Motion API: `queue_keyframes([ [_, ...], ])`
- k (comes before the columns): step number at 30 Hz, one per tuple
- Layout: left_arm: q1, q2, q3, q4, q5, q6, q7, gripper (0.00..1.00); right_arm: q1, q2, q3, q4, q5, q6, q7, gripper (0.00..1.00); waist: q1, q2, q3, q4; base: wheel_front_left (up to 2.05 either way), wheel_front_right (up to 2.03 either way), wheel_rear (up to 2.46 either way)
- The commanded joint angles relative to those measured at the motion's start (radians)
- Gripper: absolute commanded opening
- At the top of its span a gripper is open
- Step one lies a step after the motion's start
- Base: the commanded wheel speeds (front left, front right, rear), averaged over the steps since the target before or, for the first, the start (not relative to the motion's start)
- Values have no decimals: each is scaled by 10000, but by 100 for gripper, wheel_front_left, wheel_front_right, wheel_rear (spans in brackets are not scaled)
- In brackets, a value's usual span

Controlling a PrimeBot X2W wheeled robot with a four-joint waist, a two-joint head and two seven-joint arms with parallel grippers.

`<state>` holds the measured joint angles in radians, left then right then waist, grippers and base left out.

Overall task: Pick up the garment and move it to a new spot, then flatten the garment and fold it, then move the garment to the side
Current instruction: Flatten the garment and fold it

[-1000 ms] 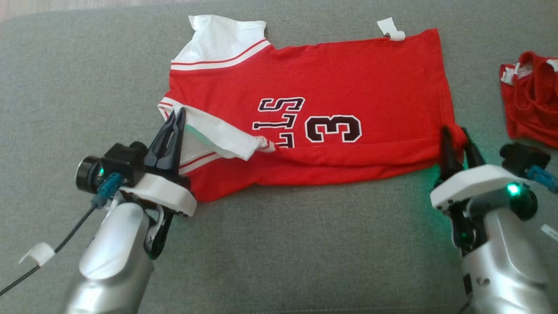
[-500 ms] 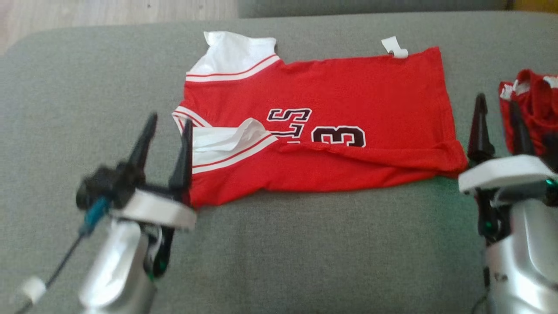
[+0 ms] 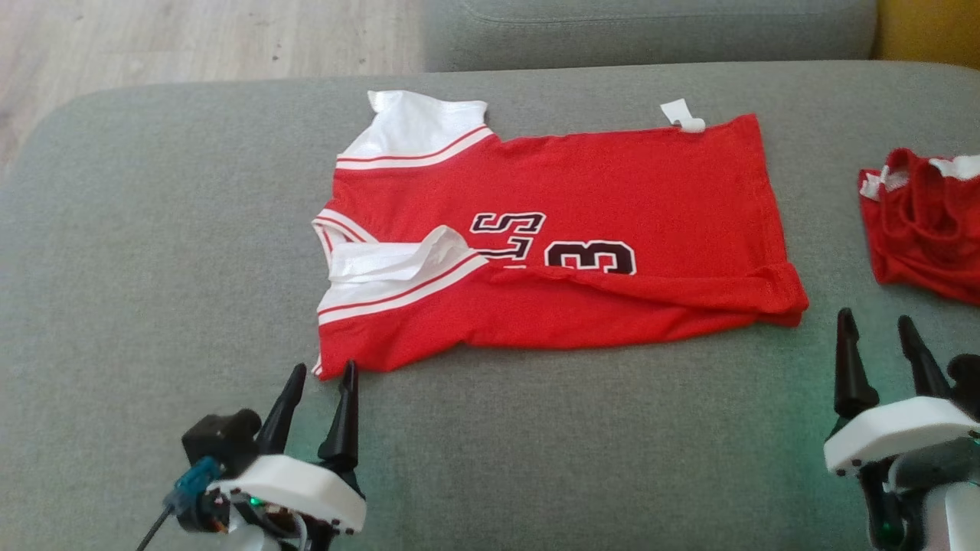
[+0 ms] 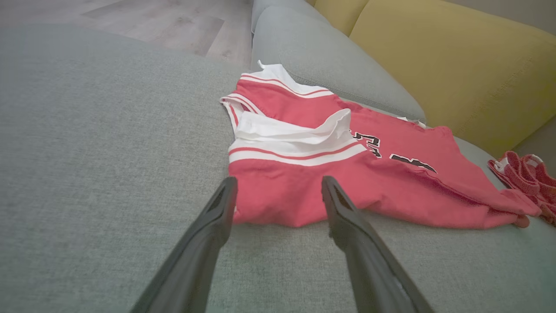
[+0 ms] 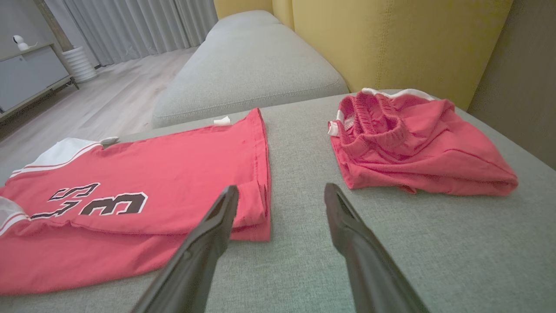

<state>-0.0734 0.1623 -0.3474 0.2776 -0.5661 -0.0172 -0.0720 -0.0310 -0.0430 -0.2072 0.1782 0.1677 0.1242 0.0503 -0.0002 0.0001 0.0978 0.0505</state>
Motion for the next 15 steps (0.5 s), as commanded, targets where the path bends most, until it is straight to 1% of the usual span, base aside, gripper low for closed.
queue_keyframes([
  [1, -362, 19, 444, -233, -36, 45, 12, 100, -201, -72, 279, -442, 29, 65, 37, 100, 2, -1, 37, -69, 0, 0, 0],
  [4, -543, 3, 430, -31, -8, 97, 20, 100, -112, -72, 440, -514, -46, 65, 178, 100, 2, -1, 138, -172, 0, 0, 0],
  [7, -737, -18, 378, 67, 82, 120, -74, 100, -208, -72, 651, -303, -317, 65, 279, 100, 2, -1, 262, -208, 0, 0, 0],
  [8, -793, -31, 360, 57, 108, 124, -116, 100, -274, -72, 737, -172, -411, 65, 310, 95, 2, -1, 305, -193, 0, 0, 0],
  [9, -840, -31, 346, 27, 147, 134, -170, 100, -360, -72, 810, -10, -477, 65, 326, 75, 2, -1, 345, -167, 0, 0, 0],
  [10, -879, -23, 335, -25, 196, 154, -234, 100, -462, -72, 870, 168, -531, 65, 328, 47, 2, -1, 383, -127, 0, 0, 0],
  [11, -904, -17, 328, -97, 238, 177, -296, 100, -571, -72, 908, 348, -601, 65, 324, 39, 2, -1, 417, -77, 0, 0, 0],
  [12, -915, -17, 338, -190, 260, 206, -360, 100, -689, -72, 929, 541, -702, 65, 320, 24, 2, -1, 441, -23, 0, 0, 0],
  [13, -918, -19, 350, -301, 275, 240, -410, 100, -815, -72, 895, 736, -768, 65, 285, 0, 2, -1, 464, 56, 0, 0, 0],
  [15, -891, -4, 393, -572, 296, 326, -488, 100, -1078, -72, 829, 1182, -875, 65, 244, 0, 2, -1, 506, 207, 0, 0, 0],
])
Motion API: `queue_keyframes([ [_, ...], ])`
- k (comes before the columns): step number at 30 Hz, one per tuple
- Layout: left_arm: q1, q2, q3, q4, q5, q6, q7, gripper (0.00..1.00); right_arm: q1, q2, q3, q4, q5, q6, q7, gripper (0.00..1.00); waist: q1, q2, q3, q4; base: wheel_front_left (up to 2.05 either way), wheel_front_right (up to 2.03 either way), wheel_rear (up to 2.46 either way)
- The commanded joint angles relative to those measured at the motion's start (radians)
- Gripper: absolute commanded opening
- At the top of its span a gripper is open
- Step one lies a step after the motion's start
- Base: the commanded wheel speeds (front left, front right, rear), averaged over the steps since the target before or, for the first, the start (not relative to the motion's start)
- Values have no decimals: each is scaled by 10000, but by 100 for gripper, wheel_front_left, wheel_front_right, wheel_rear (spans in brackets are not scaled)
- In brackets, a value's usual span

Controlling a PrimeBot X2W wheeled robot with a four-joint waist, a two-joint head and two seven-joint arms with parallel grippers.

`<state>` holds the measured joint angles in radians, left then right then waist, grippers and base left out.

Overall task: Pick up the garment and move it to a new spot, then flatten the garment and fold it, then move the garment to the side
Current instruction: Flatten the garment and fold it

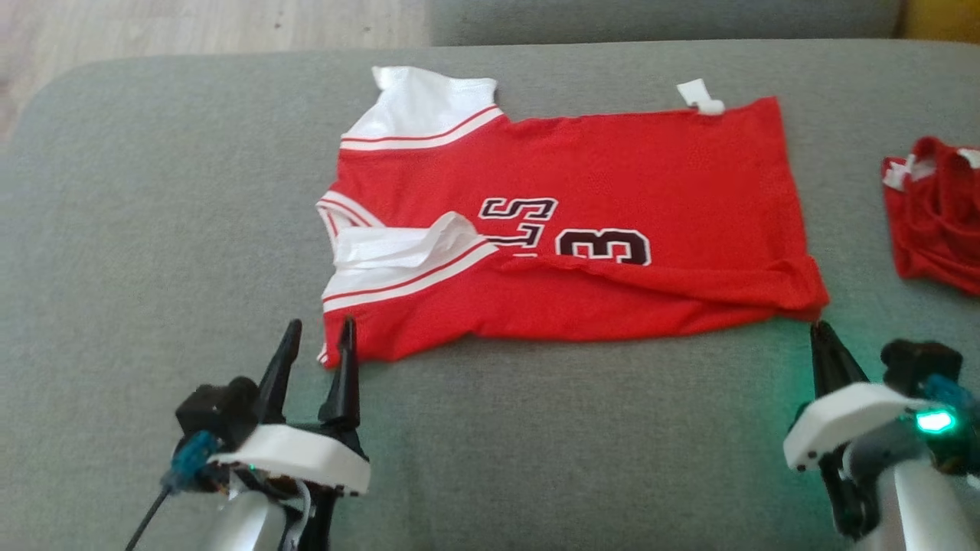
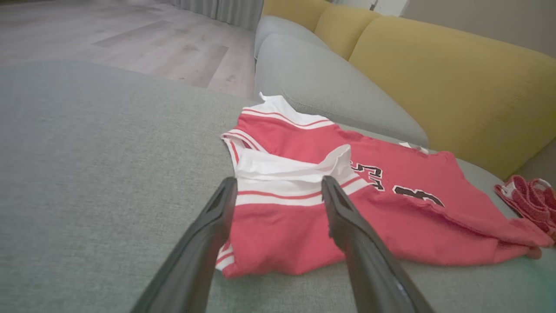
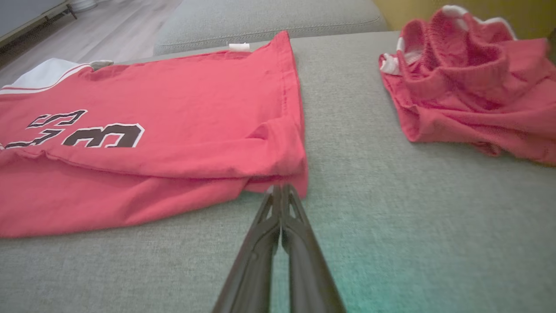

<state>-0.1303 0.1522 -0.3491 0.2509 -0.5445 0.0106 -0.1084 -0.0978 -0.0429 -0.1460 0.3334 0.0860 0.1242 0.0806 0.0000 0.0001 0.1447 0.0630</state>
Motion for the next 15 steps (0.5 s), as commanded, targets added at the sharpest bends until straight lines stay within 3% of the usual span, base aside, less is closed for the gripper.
queue_keyframes([
  [1, -299, 111, 434, -454, 82, 86, -149, 100, -537, -74, 168, -134, -142, 65, -78, 0, 0, -1, 58, 173, 0, 0, 0],
  [8, -3, 309, 602, -1499, 109, 397, -132, 100, -1449, -74, -279, 1425, -556, 65, -68, 0, 0, -1, 244, 735, 0, 0, 0],
  [15, 331, 453, 719, -2151, 72, 632, -81, 100, -2572, -74, -605, 1987, -913, 65, -593, 0, 0, -1, 442, 979, 0, 0, 0],
])
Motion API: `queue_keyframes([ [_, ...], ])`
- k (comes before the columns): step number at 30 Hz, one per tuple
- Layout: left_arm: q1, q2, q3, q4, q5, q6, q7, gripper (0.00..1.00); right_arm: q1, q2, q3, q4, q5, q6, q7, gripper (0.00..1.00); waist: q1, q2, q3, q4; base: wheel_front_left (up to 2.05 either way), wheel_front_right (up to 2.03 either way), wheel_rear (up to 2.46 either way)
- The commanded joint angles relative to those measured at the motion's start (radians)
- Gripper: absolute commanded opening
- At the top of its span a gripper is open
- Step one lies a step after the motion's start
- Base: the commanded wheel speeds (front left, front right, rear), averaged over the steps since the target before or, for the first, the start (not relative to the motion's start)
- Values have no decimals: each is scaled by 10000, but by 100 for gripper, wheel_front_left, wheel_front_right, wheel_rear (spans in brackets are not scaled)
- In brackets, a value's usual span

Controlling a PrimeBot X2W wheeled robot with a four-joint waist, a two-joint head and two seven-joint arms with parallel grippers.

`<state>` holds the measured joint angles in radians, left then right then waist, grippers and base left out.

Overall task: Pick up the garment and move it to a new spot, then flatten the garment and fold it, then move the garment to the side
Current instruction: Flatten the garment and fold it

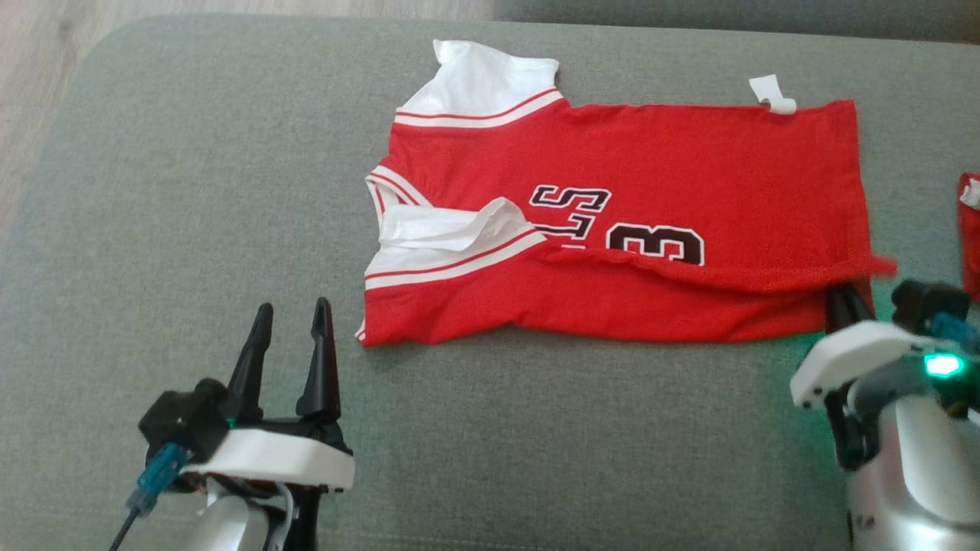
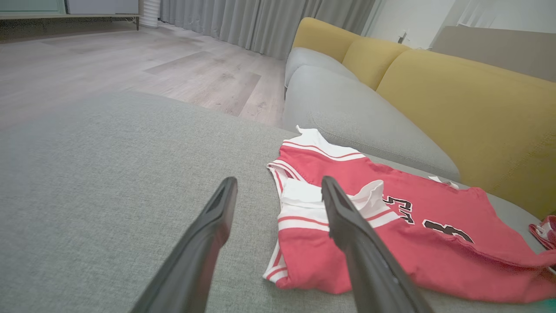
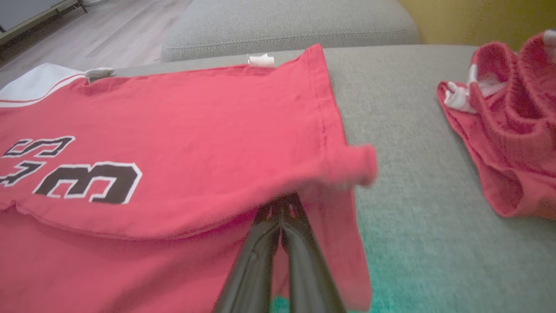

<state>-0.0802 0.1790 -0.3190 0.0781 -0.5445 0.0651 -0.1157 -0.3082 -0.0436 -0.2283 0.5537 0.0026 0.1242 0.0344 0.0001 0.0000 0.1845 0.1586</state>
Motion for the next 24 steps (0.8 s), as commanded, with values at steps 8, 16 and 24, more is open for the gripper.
queue_keyframes([
  [8, -115, 160, 389, -572, 22, 169, 6, 100, -1580, -66, 136, 293, -554, 65, -127, 0, -1, 0, 173, 18, 0, 0, 0],
  [16, -102, 107, 366, -307, -68, 171, -100, 100, -1899, -66, 86, 692, -494, 65, -667, 0, -1, 0, 4, -215, 0, 0, 0],
  [24, -7, 1, 216, 164, -224, 93, -68, 100, -1104, -66, 260, -44, 241, 65, -1312, 100, -1, 0, -338, -619, 0, 0, 0],
])
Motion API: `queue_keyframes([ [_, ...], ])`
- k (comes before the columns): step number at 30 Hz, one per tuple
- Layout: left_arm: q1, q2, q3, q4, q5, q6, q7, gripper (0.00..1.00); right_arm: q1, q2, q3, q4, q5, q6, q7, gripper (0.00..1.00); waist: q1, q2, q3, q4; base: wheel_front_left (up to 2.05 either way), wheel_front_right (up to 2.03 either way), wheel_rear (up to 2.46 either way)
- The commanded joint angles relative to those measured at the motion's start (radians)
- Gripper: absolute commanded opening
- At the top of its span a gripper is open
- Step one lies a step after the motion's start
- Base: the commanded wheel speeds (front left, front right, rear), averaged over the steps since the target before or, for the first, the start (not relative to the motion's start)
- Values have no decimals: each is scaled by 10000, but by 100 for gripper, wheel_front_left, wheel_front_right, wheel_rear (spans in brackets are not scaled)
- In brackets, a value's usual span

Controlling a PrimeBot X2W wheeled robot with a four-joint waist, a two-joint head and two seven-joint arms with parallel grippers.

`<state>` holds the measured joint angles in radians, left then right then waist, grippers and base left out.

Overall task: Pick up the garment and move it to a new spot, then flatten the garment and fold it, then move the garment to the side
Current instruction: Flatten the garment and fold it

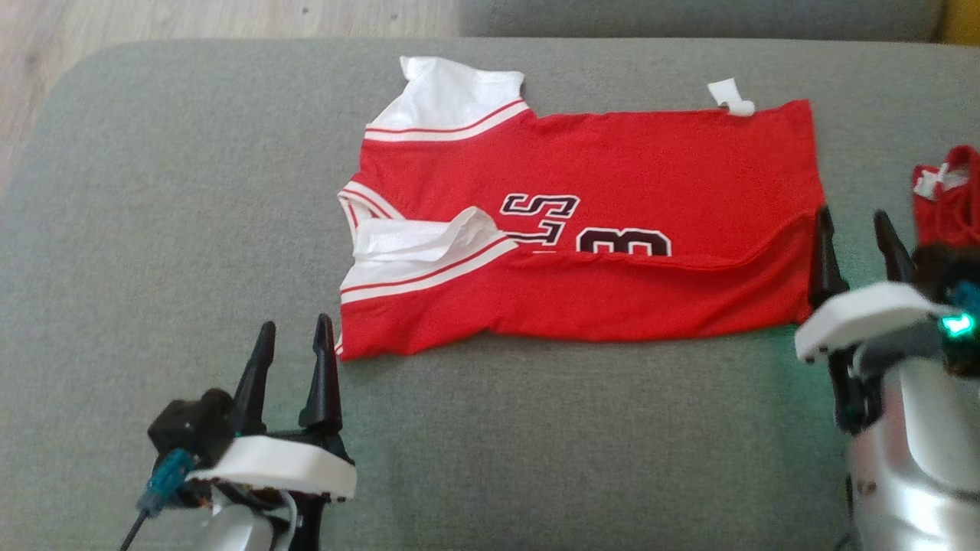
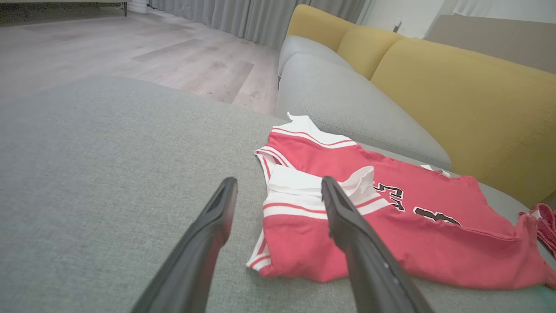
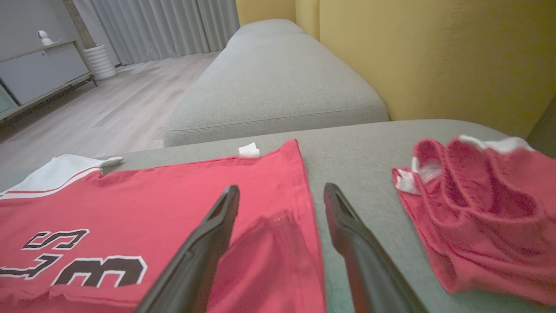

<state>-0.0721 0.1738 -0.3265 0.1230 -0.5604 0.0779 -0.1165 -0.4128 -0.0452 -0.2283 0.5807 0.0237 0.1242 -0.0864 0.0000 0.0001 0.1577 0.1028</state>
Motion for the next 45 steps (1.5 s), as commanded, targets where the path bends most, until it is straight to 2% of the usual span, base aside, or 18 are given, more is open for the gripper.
queue_keyframes([
  [1, -93, 31, 259, -184, -90, -53, -33, 100, 106, -51, 265, -449, 134, 65, -135, 100, 0, -1, -124, -103, 0, 0, 0],
  [9, -338, -215, 145, 1135, -417, -31, 411, 100, 1265, -51, 434, -1380, 910, 65, -67, 100, 0, -1, -164, -505, 0, 0, 0],
  [15, -925, -354, 376, 2235, -720, -38, 422, 100, 1513, -51, 707, -1639, 1199, 65, 78, 100, 0, -1, 203, -770, 0, 0, 0],
  [20, -1431, -471, 624, 3061, -1048, -130, 331, 100, 1434, -51, 947, -1578, 1287, 65, 192, 100, 0, -1, 417, -902, 0, 0, 0],
  [27, -1718, -558, 443, 3782, -1160, -324, 581, 100, 1200, -51, 1101, -1145, 1354, 65, 270, 100, 0, -1, 523, -928, 0, 0, 0],
  [28, -1741, -576, 401, 3859, -1176, -358, 627, 96, 1142, -51, 1114, -1024, 1386, 65, 281, 100, 0, -1, 528, -922, 0, 0, 0],
  [30, -1785, -605, 337, 3959, -1188, -412, 648, 68, 1005, -51, 1104, -706, 1453, 65, 359, 100, 0, -1, 531, -895, 0, 0, 0],
  [31, -1799, -618, 310, 3994, -1189, -433, 639, 47, 937, -51, 1094, -521, 1407, 65, 414, 100, 0, -1, 528, -879, 0, 0, 0],
  [35, -1828, -647, 180, 4039, -1133, -484, 578, 31, 665, -51, 1216, 168, 1428, 65, 576, 100, 0, -1, 509, -766, 0, 0, 0],
  [37, -1831, -639, 132, 4007, -1095, -503, 523, 15, 515, -51, 1312, 524, 1462, 65, 624, 100, 0, -1, 496, -716, 0, 0, 0],
  [38, -1829, -628, 120, 3984, -1075, -505, 478, 2, 437, -51, 1334, 716, 1461, 65, 654, 100, 0, -1, 482, -693, 0, 0, 0],
  [39, -1824, -617, 114, 3956, -1060, -503, 429, 0, 359, -51, 1350, 907, 1478, 65, 699, 100, 0, -1, 467, -673, 0, 0, 0],
  [41, -1814, -603, 103, 3904, -1042, -506, 351, 0, 205, -51, 1359, 1271, 1612, 65, 740, 49, 0, -1, 421, -615, 0, 0, 0],
  [42, -1809, -591, 100, 3877, -1036, -509, 317, 0, 133, -51, 1356, 1441, 1686, 65, 730, 41, 0, -1, 395, -593, 0, 0, 0],
  [43, -1803, -579, 102, 3846, -1031, -513, 273, 0, 60, -51, 1355, 1593, 1710, 65, 700, 15, 0, -1, 357, -571, 0, 0, 0],
  [44, -1793, -563, 106, 3814, -1029, -514, 237, 0, -22, -51, 1352, 1711, 1733, 65, 640, 0, 0, -1, 328, -557, 0, 0, 0],
  [45, -1786, -541, 113, 3778, -1019, -507, 192, 0, -101, -51, 1342, 1813, 1805, 65, 572, 0, 0, -1, 289, -544, 0, 0, 0],
])
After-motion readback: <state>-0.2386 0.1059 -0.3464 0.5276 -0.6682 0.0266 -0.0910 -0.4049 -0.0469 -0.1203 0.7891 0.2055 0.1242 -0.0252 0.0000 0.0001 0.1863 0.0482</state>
